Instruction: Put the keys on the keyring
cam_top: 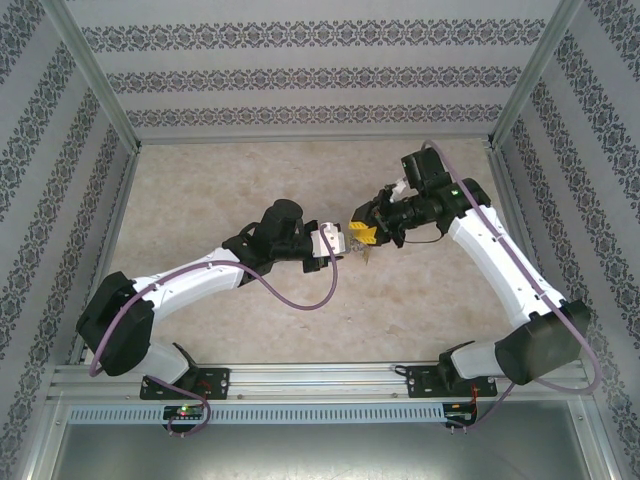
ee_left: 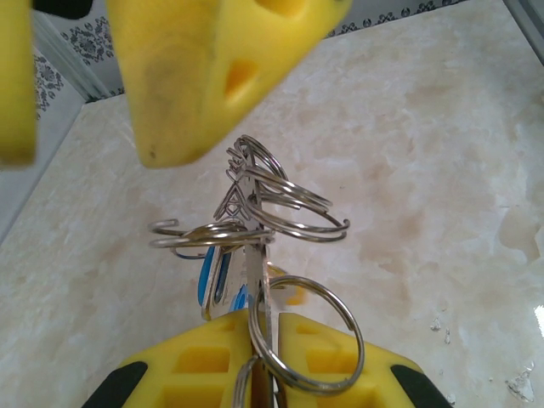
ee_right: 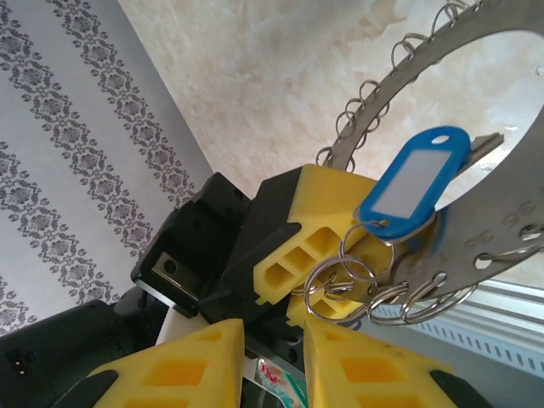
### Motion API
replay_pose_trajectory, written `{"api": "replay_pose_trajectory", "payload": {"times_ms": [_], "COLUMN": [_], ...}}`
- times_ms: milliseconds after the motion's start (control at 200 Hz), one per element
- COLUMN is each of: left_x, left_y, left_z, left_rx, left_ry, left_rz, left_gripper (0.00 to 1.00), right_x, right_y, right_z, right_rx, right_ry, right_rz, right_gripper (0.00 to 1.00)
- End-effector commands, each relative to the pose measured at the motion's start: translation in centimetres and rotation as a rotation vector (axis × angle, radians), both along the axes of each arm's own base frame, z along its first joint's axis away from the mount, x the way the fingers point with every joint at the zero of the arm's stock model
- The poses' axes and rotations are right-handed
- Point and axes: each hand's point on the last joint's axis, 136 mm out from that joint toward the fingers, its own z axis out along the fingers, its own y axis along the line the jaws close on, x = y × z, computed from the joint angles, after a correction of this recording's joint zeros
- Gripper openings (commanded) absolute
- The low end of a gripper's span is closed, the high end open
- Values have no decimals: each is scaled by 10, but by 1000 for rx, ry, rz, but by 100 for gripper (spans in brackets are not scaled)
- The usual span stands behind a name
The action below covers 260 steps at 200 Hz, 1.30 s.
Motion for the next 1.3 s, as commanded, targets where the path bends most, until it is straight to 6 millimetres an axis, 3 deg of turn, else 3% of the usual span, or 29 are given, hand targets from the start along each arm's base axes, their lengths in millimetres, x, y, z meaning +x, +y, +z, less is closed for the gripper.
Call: {"api": "replay_pose_trajectory", "payload": {"times_ms": [0, 410, 929, 1294], "left_x": [3, -1, -10, -8], "left_y": [-7, -10, -6, -4], "left_z": [27, 27, 15, 17], "left_rx": [-80, -58, 15, 8], "left_ry": [-60, -85, -96, -90], "left_rz": [-36, -78, -123, -101], "left_gripper": [0, 0, 0, 0], "right_x": [-9, -6, -13, -15], "right_y": [0, -8, 10, -4], "right_z": [-3, -26, -31, -25], "right_rx": [-10, -66, -50, -148], "right_ry": [54, 82, 111, 41], "right_rz": [-12, -43, 14, 49], "right_gripper": [27, 29, 21, 20]}}
